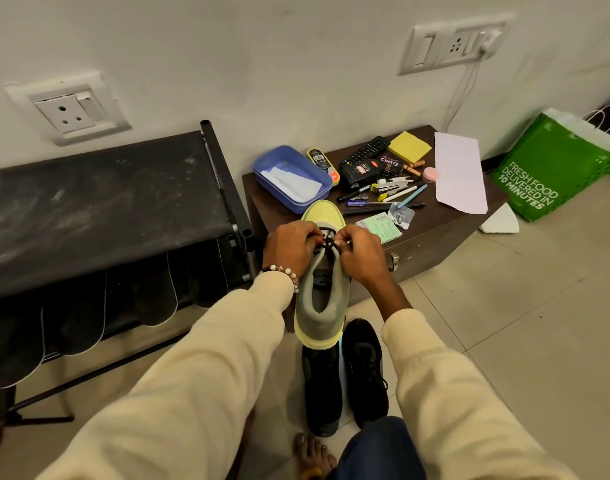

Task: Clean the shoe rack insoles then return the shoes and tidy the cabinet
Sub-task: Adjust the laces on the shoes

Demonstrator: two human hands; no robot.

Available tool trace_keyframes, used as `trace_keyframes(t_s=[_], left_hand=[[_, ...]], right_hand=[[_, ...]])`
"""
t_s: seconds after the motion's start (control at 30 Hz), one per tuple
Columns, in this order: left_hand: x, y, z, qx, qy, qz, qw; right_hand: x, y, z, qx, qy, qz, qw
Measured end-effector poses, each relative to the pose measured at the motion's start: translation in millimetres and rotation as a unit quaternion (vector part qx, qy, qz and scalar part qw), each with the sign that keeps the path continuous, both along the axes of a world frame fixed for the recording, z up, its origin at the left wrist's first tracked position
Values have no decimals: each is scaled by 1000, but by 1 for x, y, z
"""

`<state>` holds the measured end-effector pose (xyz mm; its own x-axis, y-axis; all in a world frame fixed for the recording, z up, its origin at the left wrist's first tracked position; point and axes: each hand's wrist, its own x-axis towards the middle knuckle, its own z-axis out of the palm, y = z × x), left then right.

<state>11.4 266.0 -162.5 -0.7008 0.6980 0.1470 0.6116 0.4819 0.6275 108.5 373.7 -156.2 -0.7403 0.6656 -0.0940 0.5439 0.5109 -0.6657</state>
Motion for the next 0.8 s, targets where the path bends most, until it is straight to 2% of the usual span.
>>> trace_keyframes(t_s=[0.17,0.27,0.33,0.4,0.57,0.67,0.8], left_hand=[[2,8,5,-85,62,-3,994],[1,13,8,-118,59,-28,991],[-1,13,8,-126,42,-30,991],[-2,12,6,-116,25,-22,993],[-6,-3,-2,-22,-33,-17,999],[-4,-5,-4,0,-31,-4,1000],[3,1,-4,-3,2,37,999]], right_hand=[[-5,1,9,18,-54,40,998],[-7,3,12,24,-87,65,994],[-4,5,9,-1,-65,56,996],[2,8,5,-40,-19,37,998],[10,9,-3,-113,50,-2,992],[8,3,-6,-80,74,-41,993],[5,-1,-8,-26,40,-60,997]])
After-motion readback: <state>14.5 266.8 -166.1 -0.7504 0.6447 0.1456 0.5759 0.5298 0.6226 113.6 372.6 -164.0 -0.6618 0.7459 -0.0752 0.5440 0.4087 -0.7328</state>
